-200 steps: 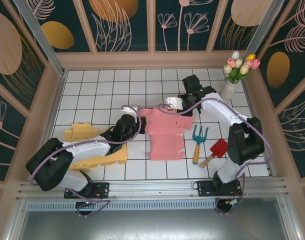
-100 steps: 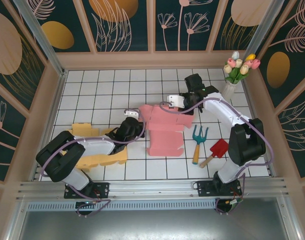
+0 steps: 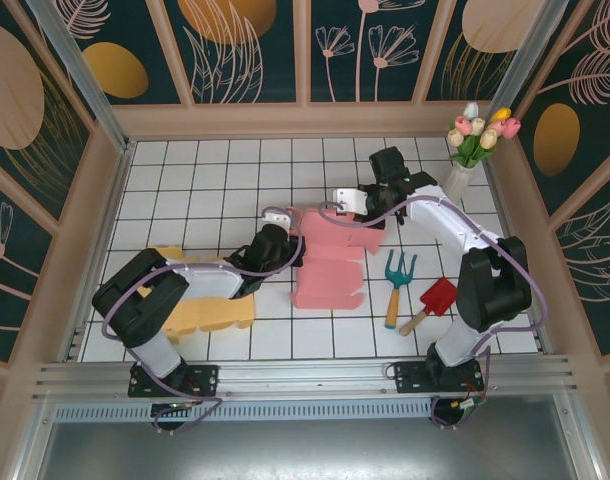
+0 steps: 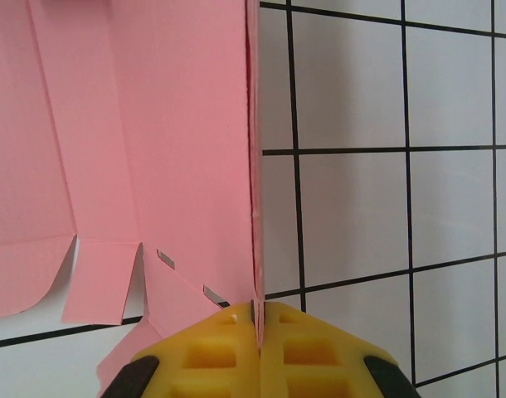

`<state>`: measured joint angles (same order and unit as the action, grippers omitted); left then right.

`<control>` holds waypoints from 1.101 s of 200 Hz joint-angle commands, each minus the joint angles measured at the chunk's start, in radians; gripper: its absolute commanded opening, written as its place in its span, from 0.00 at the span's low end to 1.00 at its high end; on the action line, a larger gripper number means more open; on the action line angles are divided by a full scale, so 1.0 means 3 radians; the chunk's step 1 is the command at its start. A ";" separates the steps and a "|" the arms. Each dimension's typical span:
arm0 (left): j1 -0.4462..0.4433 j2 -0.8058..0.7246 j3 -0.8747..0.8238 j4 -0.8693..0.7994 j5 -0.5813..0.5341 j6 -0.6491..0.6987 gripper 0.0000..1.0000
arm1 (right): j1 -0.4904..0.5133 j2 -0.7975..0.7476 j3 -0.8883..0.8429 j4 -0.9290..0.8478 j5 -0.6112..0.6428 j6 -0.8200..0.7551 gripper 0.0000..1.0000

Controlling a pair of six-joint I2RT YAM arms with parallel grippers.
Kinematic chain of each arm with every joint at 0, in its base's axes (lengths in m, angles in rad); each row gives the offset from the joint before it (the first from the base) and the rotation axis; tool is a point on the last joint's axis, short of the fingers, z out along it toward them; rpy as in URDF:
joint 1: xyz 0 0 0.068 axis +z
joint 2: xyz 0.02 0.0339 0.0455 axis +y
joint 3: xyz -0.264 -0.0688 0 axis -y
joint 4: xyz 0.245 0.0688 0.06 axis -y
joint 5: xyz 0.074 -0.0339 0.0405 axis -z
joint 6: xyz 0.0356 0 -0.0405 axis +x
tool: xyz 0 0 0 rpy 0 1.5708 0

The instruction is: Fold the paper box

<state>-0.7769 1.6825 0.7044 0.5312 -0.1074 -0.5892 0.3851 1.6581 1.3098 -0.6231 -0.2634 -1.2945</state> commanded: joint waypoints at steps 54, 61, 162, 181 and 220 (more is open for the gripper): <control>0.0000 -0.1326 -0.0544 -0.0119 -0.0270 0.0136 0.00 | 0.0055 -0.0303 -0.0453 0.0707 0.0386 -0.0120 0.00; -0.0002 -0.1493 -0.0641 -0.0144 -0.0379 0.0170 0.00 | 0.0077 -0.0360 -0.0540 0.0838 0.0428 -0.0139 0.00; 0.0000 -0.2008 -0.1622 0.0459 -0.0839 0.0430 0.00 | 0.0667 -0.0813 -0.1442 0.2368 0.1101 -0.0595 0.00; -0.0002 -0.1914 -0.1614 0.0521 -0.0856 0.0485 0.00 | 0.0739 -0.0784 -0.1539 0.2533 0.1143 -0.0672 0.00; 0.0000 -0.1565 -0.1602 0.0796 -0.0789 0.0613 0.00 | 0.0751 -0.0687 -0.1718 0.2773 0.1165 -0.0762 0.00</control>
<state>-0.7776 1.1545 0.2279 0.6552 -0.3489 -0.4557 0.6067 1.4395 0.8375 0.1009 0.0589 -1.4815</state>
